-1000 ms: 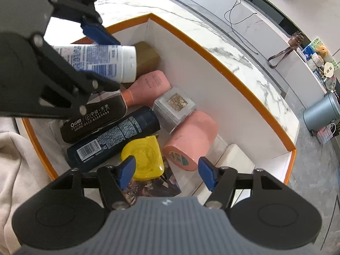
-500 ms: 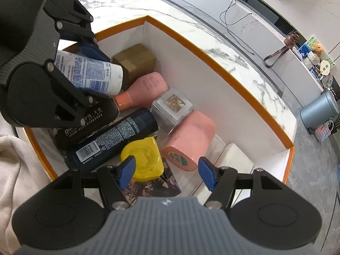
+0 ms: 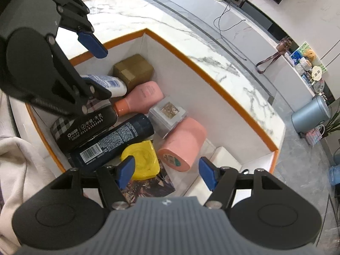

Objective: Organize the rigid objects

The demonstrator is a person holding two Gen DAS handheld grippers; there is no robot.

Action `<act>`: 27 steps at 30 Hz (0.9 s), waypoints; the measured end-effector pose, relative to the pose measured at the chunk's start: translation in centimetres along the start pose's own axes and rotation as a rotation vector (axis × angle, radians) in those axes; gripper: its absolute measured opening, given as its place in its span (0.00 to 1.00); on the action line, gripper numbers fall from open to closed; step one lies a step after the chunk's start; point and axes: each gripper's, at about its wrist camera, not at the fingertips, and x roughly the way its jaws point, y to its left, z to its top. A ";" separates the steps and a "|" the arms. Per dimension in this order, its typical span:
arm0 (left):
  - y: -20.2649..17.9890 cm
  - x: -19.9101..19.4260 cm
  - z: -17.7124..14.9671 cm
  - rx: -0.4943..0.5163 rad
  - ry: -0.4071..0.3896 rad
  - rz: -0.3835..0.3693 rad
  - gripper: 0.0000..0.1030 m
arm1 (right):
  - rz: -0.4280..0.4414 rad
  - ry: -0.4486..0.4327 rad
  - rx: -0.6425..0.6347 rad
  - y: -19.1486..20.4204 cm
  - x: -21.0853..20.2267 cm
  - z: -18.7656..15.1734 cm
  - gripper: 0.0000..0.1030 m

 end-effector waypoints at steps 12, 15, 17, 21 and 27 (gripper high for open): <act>2.1 -7.6 -1.0 -0.152 -0.221 -0.073 0.64 | -0.103 -0.055 0.165 0.5 -4.9 0.6 0.69; 2.4 -9.7 -1.9 -0.175 -0.324 -0.071 0.64 | -0.123 -0.101 0.294 0.4 -6.5 0.2 0.73; 2.7 -10.7 -2.8 -0.202 -0.384 -0.064 0.65 | -0.134 -0.151 0.362 0.8 -7.6 -0.3 0.76; 3.3 -12.0 -5.2 -0.286 -0.505 -0.067 0.69 | -0.159 -0.222 0.461 2.0 -8.8 -1.7 0.79; 3.1 -11.4 -8.3 -0.355 -0.552 -0.006 0.87 | -0.212 -0.259 0.620 4.7 -8.6 -4.3 0.83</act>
